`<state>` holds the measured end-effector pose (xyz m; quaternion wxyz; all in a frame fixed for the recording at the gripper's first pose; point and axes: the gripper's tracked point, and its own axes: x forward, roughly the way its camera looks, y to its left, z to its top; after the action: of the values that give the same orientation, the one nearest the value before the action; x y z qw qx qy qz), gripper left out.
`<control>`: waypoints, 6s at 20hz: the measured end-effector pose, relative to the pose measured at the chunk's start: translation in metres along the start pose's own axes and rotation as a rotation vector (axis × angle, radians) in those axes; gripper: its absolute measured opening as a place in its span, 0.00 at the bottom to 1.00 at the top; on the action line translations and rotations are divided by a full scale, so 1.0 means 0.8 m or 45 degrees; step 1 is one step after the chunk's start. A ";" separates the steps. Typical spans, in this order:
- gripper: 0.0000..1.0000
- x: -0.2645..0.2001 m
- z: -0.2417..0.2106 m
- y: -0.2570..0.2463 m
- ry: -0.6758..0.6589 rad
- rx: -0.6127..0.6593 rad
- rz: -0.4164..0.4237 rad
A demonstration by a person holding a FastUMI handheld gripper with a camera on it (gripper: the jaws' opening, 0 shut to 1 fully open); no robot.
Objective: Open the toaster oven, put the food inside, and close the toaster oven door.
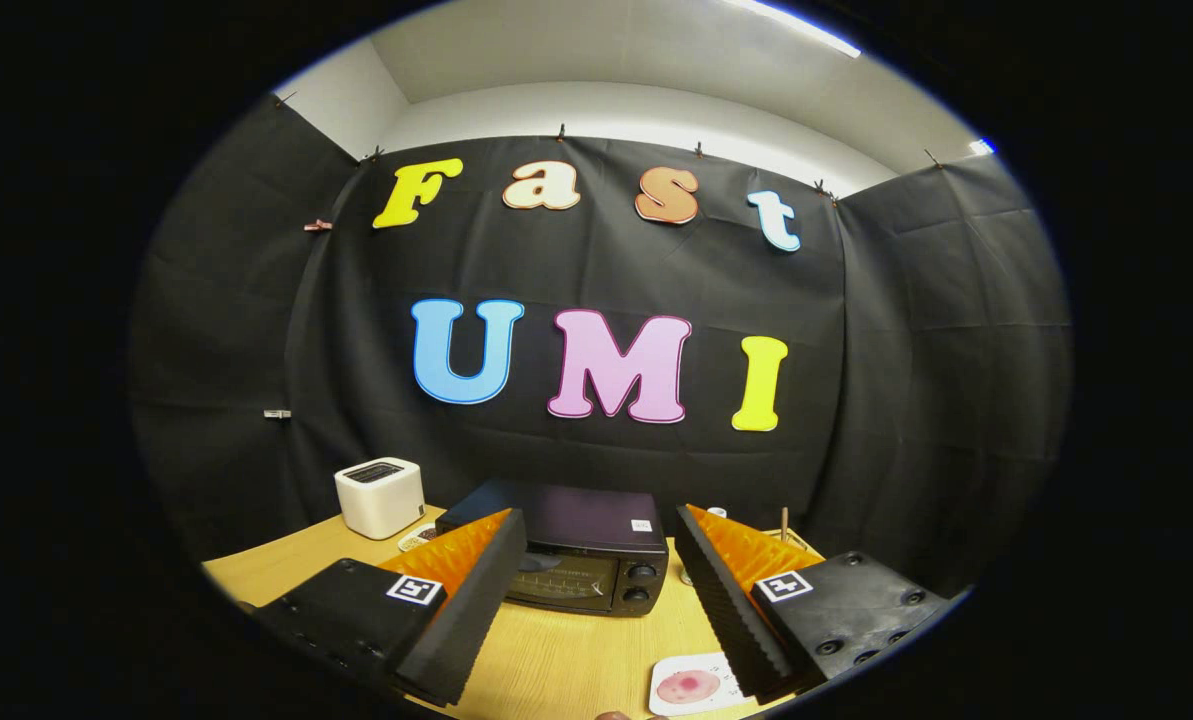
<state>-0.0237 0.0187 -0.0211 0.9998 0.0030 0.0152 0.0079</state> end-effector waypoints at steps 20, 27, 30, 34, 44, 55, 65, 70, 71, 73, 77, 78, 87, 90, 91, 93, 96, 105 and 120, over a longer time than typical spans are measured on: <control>0.98 0.119 -0.068 0.031 0.191 0.021 -0.005; 0.98 0.187 -0.121 0.073 0.295 0.031 0.015; 0.98 0.217 -0.154 0.086 0.342 0.038 0.003; 0.98 0.251 -0.199 0.090 0.426 0.086 -0.042; 0.99 0.262 -0.247 0.107 0.541 0.134 -0.044; 0.99 0.182 -0.277 0.113 0.708 0.095 -0.071; 1.00 0.006 -0.413 0.101 1.222 0.124 -0.014; 1.00 -0.001 -0.362 0.052 1.099 0.007 0.045; 1.00 -0.002 -0.350 0.040 1.077 0.008 0.037; 1.00 0.000 -0.327 0.027 1.040 0.051 0.027; 1.00 0.006 -0.290 -0.011 0.969 0.020 0.020; 1.00 0.006 -0.284 -0.024 0.960 0.003 0.009; 1.00 -0.003 -0.296 -0.142 1.064 0.038 -0.051; 1.00 -0.004 -0.313 -0.185 1.132 0.065 -0.079; 1.00 -0.004 -0.320 -0.198 1.158 0.078 -0.086; 1.00 -0.007 -0.335 -0.224 1.214 0.088 -0.103; 1.00 -0.017 -0.363 -0.252 1.308 0.093 -0.116; 0.99 -0.042 -0.433 -0.290 1.541 0.160 -0.107; 0.55 -0.042 -0.485 -0.265 1.739 0.240 -0.090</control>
<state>-0.0661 -0.1913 -0.4091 0.7614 0.0839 0.6424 -0.0258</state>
